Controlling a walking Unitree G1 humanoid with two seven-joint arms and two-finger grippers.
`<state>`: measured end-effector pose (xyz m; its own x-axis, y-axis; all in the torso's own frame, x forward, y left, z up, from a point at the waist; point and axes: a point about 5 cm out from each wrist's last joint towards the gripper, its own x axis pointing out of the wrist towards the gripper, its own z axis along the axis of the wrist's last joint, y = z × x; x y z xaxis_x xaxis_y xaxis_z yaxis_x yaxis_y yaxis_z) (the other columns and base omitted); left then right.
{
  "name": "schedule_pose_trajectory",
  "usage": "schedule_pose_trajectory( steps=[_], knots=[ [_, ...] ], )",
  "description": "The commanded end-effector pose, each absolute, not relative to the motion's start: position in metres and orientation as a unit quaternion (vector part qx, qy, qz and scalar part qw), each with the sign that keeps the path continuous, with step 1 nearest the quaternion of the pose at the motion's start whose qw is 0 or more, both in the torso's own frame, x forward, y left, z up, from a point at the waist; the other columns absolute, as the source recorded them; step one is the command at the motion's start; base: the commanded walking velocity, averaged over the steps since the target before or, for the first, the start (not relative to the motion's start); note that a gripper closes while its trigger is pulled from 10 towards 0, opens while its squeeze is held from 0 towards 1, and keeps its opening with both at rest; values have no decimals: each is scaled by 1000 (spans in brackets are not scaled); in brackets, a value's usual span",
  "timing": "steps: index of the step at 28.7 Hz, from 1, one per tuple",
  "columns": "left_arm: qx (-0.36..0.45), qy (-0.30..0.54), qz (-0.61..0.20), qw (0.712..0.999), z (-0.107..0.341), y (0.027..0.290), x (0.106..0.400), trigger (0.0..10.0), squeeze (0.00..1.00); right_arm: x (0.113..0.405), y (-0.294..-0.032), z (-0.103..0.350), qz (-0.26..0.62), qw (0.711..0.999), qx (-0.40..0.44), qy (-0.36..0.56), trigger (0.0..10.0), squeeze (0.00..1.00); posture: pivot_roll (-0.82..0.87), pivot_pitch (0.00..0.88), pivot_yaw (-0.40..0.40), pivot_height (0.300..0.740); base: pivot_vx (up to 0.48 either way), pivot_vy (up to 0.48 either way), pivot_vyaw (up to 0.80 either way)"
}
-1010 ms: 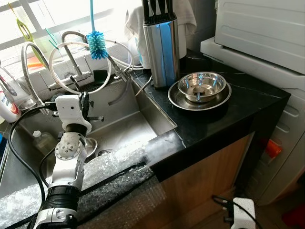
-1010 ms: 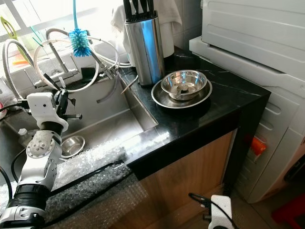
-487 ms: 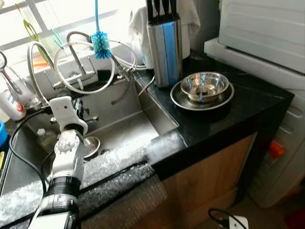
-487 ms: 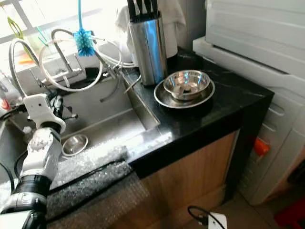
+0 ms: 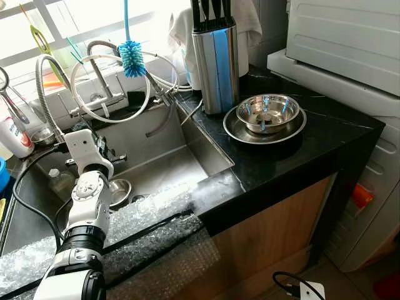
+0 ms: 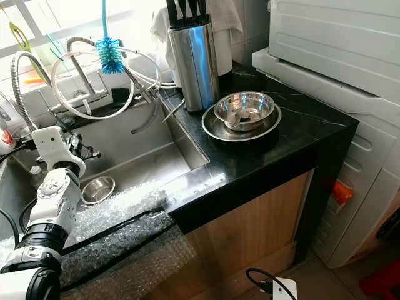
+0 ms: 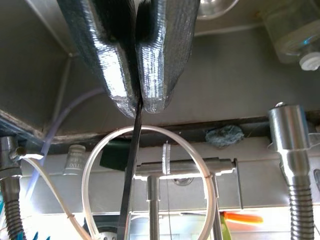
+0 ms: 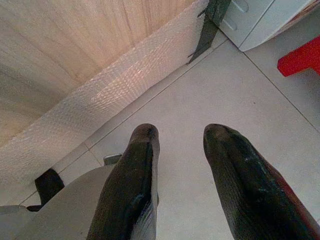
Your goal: Kitchen organization
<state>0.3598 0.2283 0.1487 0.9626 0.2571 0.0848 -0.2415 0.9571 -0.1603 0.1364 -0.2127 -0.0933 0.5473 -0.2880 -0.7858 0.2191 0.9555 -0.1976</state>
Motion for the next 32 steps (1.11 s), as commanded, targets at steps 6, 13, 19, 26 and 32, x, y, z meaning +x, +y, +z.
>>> schedule_pose_trajectory(
  steps=[6,13,19,26,32],
  knots=[
    [-75,-60,145,985,153,239,360,10000,0,132,-205,-97,-139,876,-27,461,10000,0,-164,0,214,740,0,0,0],
    [-29,49,126,990,145,245,374,10000,0,119,-202,-103,-131,863,-32,486,10000,0,-172,0,229,740,0,0,0],
    [-36,110,130,985,109,233,363,10000,0,165,-243,-64,-184,928,-97,309,10000,0,-180,0,223,740,0,0,0],
    [-34,117,133,984,108,236,364,10000,0,181,-231,-51,-164,949,-101,251,10000,0,-180,0,221,740,0,0,0],
    [-26,120,131,984,106,235,363,10000,0,184,-223,-51,-156,951,-108,243,10000,0,-173,0,217,740,0,0,0]
  ],
)
